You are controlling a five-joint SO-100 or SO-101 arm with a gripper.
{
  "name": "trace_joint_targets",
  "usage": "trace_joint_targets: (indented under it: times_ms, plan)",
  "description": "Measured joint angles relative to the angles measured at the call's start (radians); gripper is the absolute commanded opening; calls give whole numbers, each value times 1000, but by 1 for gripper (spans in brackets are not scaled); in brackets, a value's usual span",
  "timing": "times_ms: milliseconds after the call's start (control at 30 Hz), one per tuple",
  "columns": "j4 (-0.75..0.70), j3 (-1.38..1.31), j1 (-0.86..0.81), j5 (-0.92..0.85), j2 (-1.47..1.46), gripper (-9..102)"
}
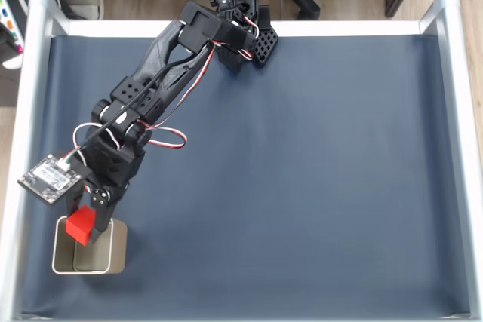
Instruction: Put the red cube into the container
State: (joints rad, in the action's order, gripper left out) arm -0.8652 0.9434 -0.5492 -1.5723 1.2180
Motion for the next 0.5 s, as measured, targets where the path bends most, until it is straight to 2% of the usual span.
trace_joint_targets:
  times_ms: [500]
  plan:
    - [117, -84, -20, 35, -164, 1]
